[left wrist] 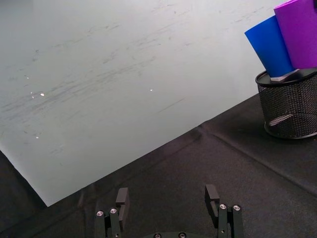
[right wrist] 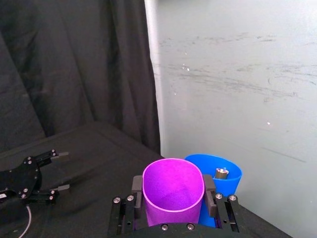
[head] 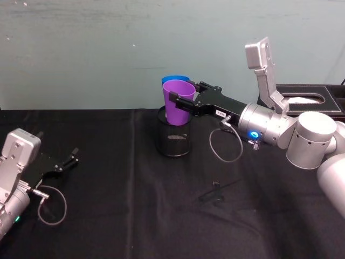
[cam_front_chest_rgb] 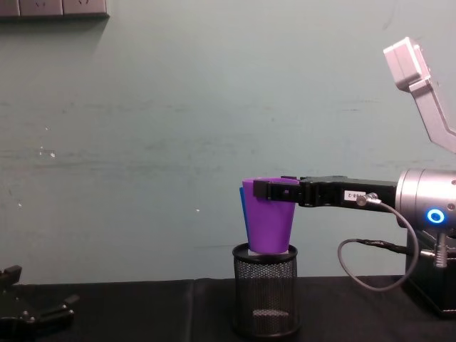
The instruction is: Pick up one cup with a gripper and tap it against the other cup.
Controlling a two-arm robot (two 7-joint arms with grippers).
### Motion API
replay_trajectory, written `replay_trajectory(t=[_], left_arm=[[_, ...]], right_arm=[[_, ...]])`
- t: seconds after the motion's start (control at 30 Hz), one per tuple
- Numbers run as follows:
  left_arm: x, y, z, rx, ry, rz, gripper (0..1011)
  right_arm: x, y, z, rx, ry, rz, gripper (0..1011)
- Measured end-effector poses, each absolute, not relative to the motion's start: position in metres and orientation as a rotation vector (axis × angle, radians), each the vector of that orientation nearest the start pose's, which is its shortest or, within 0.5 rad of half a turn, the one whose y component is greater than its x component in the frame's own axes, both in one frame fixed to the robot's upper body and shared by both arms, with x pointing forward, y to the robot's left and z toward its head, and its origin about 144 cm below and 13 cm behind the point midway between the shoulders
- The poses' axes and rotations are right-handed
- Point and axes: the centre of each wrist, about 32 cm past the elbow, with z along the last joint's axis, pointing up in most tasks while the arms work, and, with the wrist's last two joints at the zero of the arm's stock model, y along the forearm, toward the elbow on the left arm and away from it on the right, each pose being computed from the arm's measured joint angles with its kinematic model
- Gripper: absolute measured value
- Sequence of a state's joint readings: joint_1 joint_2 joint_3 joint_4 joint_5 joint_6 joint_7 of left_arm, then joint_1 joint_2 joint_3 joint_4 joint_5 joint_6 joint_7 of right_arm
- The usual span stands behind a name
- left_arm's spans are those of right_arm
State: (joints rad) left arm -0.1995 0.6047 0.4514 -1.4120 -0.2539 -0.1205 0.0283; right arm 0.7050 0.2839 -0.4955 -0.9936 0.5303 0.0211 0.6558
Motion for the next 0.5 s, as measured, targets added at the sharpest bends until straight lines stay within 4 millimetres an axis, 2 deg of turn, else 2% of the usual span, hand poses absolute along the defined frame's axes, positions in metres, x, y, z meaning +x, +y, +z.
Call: replay_trajectory(t=[0.5], left_arm=[[0.4886,0.3097,1.1398,0.304,-0.285,1.248,1000]], right_arm=[[0.6299,-0.2353,1.2238,-0.005,0.030,-0.683,724]])
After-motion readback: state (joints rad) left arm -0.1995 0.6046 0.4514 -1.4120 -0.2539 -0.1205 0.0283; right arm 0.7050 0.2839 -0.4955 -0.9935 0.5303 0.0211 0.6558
